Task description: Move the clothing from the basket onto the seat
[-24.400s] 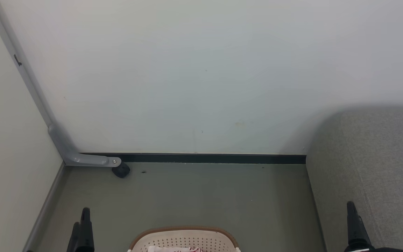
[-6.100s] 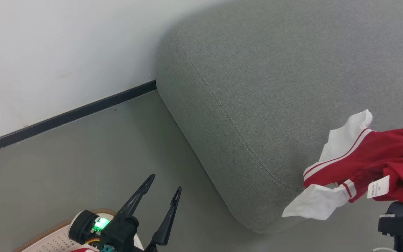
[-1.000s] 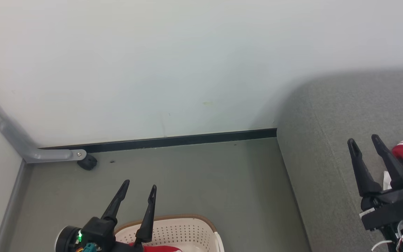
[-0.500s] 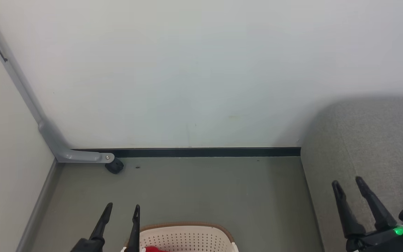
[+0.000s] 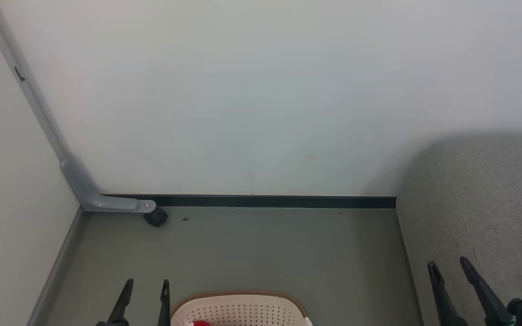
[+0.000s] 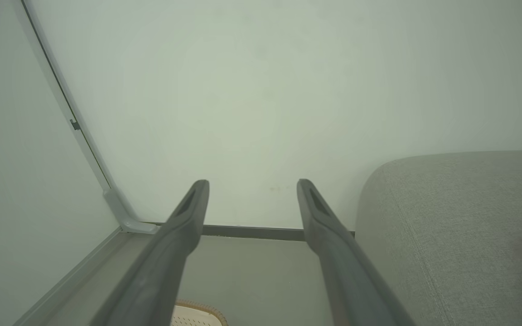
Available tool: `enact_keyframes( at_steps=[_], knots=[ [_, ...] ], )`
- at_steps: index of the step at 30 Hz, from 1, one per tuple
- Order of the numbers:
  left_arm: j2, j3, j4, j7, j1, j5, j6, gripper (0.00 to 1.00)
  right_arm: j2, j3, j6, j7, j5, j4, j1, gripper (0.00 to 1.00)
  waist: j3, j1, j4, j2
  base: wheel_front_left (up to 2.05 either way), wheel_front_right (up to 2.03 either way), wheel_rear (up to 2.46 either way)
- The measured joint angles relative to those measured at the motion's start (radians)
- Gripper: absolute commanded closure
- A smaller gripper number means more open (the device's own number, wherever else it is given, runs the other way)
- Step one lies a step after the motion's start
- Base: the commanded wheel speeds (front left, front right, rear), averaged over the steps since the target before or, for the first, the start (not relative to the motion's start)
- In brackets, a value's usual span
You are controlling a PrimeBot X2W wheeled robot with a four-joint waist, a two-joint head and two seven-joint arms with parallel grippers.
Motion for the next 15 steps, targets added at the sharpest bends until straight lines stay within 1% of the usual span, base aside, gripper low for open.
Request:
enact_keyframes(
  at_steps=[2, 8, 15],
  knots=[
    [0.000, -0.002, 0.000, 0.000, 0.000, 0.001, 0.000, 0.00, 0.003, -0.008, -0.008, 0.000, -0.010, -0.005, 0.003, 0.00, -0.001, 0.0000, 0.001, 0.0000, 0.00, 0.00, 0.00],
    [-0.001, -0.004, 0.000, 0.000, 0.000, 0.002, 0.000, 0.00, 0.008, -0.010, -0.008, 0.000, -0.047, -0.008, 0.012, 0.00, -0.002, 0.0000, 0.002, 0.0000, 0.00, 0.00, 0.00],
    [-0.002, -0.009, -0.001, 0.000, 0.000, 0.009, 0.000, 0.00, 0.012, -0.014, -0.007, 0.000, -0.059, -0.014, 0.013, 0.00, 0.002, 0.0000, 0.003, 0.0000, 0.00, 0.00, 0.00]
  ],
)
